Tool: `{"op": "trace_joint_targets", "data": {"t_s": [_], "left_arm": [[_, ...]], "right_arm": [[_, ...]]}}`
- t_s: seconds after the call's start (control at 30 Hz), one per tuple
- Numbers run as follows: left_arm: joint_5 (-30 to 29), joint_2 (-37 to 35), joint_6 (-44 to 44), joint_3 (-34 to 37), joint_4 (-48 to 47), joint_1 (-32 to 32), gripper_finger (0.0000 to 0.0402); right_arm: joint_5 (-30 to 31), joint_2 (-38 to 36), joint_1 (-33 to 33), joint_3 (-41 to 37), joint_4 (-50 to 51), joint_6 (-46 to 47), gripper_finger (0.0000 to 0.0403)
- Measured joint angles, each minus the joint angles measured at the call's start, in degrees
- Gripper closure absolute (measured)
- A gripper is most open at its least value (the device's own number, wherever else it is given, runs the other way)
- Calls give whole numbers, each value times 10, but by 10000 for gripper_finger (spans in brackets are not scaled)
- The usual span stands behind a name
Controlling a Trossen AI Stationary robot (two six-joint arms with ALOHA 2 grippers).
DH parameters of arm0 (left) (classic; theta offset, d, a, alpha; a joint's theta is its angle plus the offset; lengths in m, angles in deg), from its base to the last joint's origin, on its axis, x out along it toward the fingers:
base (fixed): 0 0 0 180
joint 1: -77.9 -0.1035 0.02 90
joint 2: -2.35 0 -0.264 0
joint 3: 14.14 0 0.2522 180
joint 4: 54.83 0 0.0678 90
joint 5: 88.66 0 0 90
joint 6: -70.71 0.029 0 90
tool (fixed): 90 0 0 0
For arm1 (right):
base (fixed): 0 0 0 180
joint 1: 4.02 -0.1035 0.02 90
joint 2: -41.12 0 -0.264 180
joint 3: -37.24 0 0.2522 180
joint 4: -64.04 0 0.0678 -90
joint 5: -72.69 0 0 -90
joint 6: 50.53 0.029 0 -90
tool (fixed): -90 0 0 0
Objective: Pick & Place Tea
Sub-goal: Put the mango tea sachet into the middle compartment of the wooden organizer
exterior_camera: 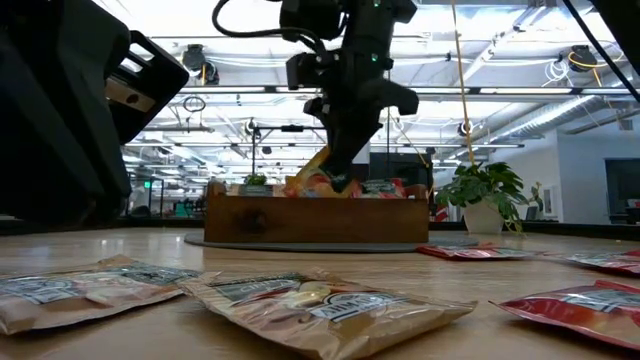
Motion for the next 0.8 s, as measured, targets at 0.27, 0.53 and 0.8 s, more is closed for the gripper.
{"op": "trace_joint_targets", "data": {"t_s": [0.27, 0.53, 0.8], "left_arm": [[0, 0, 1, 0, 0, 0, 366], [0, 0, 0, 0, 0, 0, 366], [0, 0, 0, 0, -1, 0, 366]], "right_arm": [[66, 0, -4, 0, -26, -1, 392], [65, 0, -3, -1, -64, 7, 327], [68, 0, -8, -1, -101, -1, 261]]}}
